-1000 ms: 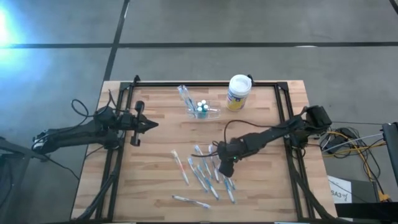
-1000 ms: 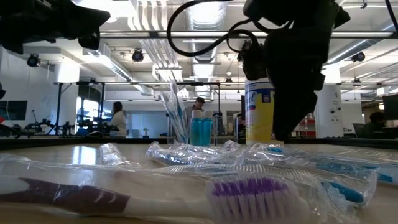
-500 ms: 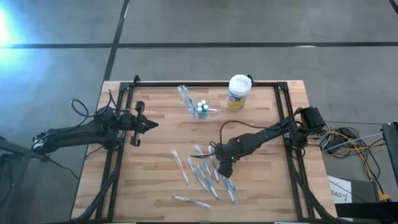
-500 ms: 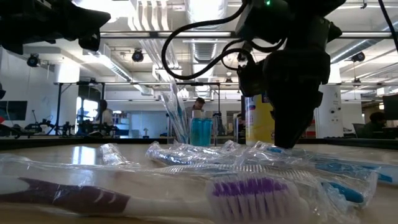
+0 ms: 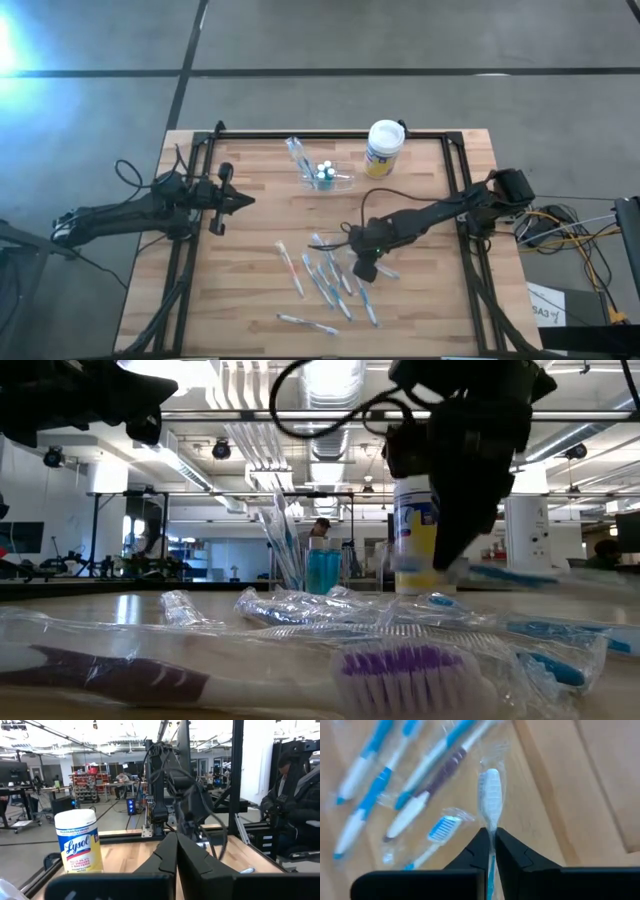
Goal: Pick & Place toothbrushing station
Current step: Put the blue toothbrush into the transparent toothbrush holder
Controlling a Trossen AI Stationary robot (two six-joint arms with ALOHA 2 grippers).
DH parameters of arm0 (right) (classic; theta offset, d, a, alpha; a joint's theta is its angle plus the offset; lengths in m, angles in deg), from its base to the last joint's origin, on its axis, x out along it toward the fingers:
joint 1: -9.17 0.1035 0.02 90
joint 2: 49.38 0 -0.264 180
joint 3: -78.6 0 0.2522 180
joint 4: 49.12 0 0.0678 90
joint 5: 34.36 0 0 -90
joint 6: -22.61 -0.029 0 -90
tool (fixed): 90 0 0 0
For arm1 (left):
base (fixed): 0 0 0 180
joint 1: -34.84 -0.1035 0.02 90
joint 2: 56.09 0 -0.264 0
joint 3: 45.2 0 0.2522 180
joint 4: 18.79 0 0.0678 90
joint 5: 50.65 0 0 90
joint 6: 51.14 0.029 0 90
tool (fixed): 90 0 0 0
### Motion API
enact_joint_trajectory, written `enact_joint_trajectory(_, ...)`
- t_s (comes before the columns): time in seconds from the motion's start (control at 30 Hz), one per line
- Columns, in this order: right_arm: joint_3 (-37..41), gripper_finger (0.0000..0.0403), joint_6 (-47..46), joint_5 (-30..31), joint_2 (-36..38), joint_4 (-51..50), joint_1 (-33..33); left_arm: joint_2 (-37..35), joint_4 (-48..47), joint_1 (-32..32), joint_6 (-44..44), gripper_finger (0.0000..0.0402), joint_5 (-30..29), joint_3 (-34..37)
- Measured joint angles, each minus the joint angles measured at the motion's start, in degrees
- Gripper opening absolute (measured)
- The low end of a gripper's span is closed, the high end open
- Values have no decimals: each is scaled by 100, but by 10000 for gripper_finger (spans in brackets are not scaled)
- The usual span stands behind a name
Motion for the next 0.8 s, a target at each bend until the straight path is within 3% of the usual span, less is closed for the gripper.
enact_joint_trajectory(0.1,-78,14,166,99,355,-97,-9,0,18,0,-127,13,0,-2)
enact_joint_trajectory(0.3,-335,13,1101,1051,1347,380,-62,-2,32,-2,-185,23,-4,-2)
enact_joint_trajectory(0.57,383,12,3154,1218,2461,3360,-713,-2,36,4,-240,16,-2,-2)
enact_joint_trajectory(0.8,1337,11,3588,1229,2276,5592,-1594,-2,39,3,-230,15,-2,-2)
